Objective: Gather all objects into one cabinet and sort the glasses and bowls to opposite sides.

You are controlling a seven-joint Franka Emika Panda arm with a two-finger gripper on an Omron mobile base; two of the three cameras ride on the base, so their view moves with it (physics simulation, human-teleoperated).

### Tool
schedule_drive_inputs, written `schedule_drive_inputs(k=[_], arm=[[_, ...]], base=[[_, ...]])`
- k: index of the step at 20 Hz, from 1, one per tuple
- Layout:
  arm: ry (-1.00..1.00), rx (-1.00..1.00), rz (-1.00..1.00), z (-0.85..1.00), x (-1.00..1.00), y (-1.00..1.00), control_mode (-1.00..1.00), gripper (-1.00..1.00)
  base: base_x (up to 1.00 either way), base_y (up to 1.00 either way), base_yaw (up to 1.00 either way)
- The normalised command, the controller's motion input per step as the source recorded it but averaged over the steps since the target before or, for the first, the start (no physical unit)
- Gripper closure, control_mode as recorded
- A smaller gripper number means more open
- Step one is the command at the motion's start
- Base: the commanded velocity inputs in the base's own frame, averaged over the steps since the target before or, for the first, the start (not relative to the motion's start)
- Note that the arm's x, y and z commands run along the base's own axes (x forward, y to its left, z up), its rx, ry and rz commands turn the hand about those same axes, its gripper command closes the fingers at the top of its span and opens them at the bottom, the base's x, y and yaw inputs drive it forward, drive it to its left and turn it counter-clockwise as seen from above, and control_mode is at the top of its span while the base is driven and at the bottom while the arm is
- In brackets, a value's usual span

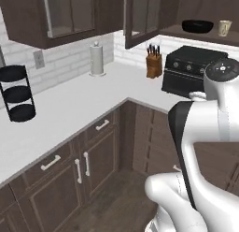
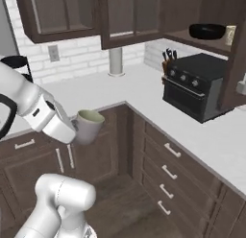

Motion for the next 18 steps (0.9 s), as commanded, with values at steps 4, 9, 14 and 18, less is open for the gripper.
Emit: schedule_drive_inputs(k=[4, 9, 14, 18], arm=[[0.00, 0.00, 0.00, 0.00, 0.00, 0.00, 1.00, 1.00], [0.00, 0.00, 0.00, 0.00, 0.00, 0.00, 1.00, 1.00], [0.00, 0.00, 0.00, 0.00, 0.00, 0.00, 1.00, 1.00], [0.00, 0.00, 0.00, 0.00, 0.00, 0.00, 1.00, 1.00]], base=[[-0.31, -1.00, 0.15], [0.19, -0.89, 0.17], [0.62, -0.32, 0.18], [0.73, 0.01, 0.16]])
